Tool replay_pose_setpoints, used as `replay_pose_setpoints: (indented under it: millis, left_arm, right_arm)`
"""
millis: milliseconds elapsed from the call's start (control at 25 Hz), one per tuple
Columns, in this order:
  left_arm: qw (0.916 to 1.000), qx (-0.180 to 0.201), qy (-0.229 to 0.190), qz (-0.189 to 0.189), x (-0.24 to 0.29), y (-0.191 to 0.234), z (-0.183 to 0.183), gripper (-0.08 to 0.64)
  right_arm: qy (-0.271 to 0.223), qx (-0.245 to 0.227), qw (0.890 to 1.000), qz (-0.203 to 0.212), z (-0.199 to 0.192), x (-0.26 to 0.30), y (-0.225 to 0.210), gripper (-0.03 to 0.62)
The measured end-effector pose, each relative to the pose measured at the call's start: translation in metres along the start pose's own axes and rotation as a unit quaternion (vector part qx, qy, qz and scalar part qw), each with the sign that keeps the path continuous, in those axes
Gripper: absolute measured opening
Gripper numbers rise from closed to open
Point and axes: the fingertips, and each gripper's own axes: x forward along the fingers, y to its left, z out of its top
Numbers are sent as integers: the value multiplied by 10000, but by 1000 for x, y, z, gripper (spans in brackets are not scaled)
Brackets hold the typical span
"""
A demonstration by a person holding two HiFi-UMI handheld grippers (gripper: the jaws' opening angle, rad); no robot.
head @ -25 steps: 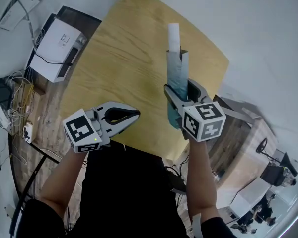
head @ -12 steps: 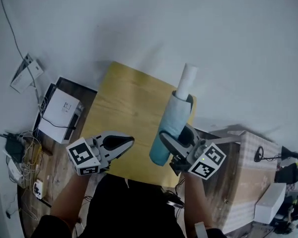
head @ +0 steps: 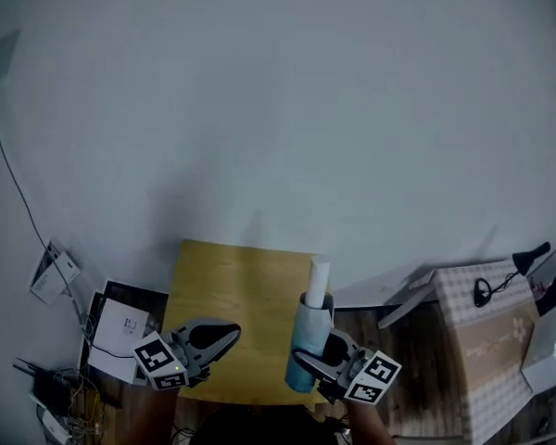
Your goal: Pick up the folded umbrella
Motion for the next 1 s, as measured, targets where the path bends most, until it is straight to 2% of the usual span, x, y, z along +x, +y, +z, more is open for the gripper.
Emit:
replay_pose_setpoints:
  millis: [160,320,560,640,760,880,1000]
  left_arm:
    - [9997,234,56,28,6,-32,8,12]
    - [9994,241,78,228,12,-64,8,12]
    - [9993,-227,289,49,51,-163,-54,12]
    - [9986,-355,393,-55,61,-197,-71,12]
    - [9972,-369,619,-202,60,-247,-90,12]
    - [9956,-366,861,-13,39,-276,-102,12]
    - [9955,-279,855,299,18,-285,-90,12]
  right_arm:
    - [-226,14,9997,3,3,-44,11,279]
    - [-349,-9,9993,120,5,-85,27,279]
    - [-389,455,9981,129,-26,-170,60,279]
    - [-271,444,9986,66,-41,-191,73,280]
    - [-97,429,9988,228,-61,-211,97,281]
    - [-194,669,9963,506,-69,-222,121,280]
    - [-465,882,9931,624,-64,-227,132,281]
